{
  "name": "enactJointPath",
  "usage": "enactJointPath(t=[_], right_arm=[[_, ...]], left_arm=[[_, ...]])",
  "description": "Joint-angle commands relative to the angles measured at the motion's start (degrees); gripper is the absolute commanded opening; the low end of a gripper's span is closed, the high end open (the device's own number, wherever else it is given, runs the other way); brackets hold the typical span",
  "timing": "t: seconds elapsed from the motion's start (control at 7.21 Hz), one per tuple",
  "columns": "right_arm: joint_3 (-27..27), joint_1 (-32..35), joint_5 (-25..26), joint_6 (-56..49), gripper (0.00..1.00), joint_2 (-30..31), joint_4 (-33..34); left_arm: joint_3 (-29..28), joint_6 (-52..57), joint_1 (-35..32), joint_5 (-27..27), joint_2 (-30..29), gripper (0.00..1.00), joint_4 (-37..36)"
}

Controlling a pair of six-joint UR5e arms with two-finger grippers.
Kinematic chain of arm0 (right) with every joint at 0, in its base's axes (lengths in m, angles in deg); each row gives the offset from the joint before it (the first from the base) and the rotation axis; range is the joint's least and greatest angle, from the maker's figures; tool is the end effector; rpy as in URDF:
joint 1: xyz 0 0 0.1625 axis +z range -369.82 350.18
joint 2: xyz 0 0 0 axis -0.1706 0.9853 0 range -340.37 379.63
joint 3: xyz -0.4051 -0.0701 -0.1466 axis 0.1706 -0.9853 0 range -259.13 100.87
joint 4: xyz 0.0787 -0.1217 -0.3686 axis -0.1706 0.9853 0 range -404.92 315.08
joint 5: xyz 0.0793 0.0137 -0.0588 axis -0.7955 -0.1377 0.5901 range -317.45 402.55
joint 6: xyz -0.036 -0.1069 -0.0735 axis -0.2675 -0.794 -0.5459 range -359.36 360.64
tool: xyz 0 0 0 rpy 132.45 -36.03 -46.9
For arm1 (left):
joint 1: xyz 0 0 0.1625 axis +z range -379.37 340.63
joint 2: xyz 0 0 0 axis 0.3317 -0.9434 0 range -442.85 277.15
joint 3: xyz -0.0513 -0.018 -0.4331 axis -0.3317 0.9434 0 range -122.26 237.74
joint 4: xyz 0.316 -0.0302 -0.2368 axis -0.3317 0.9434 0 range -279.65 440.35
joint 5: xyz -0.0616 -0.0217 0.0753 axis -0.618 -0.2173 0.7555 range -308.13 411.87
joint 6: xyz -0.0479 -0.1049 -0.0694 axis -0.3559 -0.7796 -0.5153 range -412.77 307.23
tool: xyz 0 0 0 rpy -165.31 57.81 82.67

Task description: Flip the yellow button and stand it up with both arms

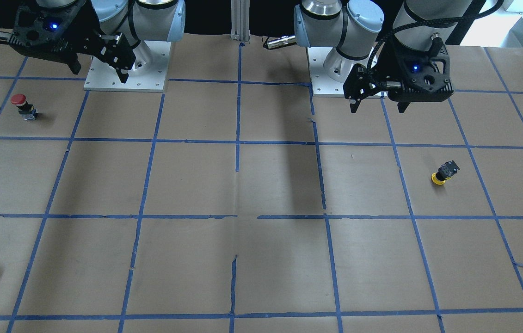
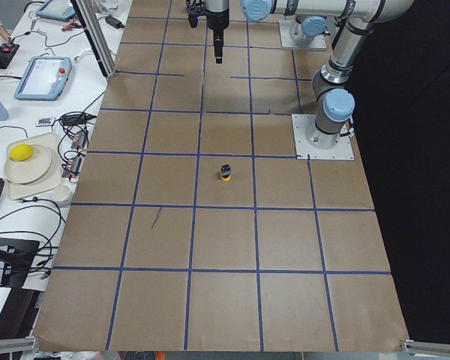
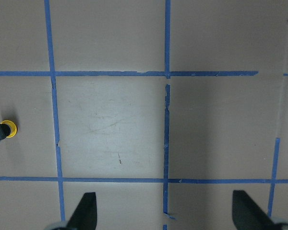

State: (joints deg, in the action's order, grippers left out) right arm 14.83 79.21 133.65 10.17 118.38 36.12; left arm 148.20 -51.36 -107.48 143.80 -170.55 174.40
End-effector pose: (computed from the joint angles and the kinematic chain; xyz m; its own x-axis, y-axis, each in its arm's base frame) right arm 0.1241 -0.3970 0.4835 -0.9831 0.1803 0.0310 0.1821 0.9809 0.0685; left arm -0.1139 -0.4536 0.4723 -0.9994 -0.0071 -0.0326 -0.0084 0.9992 0.0395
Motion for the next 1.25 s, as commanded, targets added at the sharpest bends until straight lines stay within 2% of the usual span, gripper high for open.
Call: enactJointPath(t=[0.0,0.69,1.11], right_arm=[[0.00,0.00,-0.05,0.05,1.00,-0.05,0.00],[0.00,0.09,-0.31,-0.13,1.00,0.21,0.00],[0.09,0.00,0.74,0.22,1.00,0.21,-0.71]], left_arm=[[-0.54,-0.26,-0.04,0.88,-0.53,1.00,-0.62],[-0.90,-0.53,-0.22,0.36,0.26,1.00,-0.36],[1.55,1.04,1.36,0.09,1.22,1.00,1.47]])
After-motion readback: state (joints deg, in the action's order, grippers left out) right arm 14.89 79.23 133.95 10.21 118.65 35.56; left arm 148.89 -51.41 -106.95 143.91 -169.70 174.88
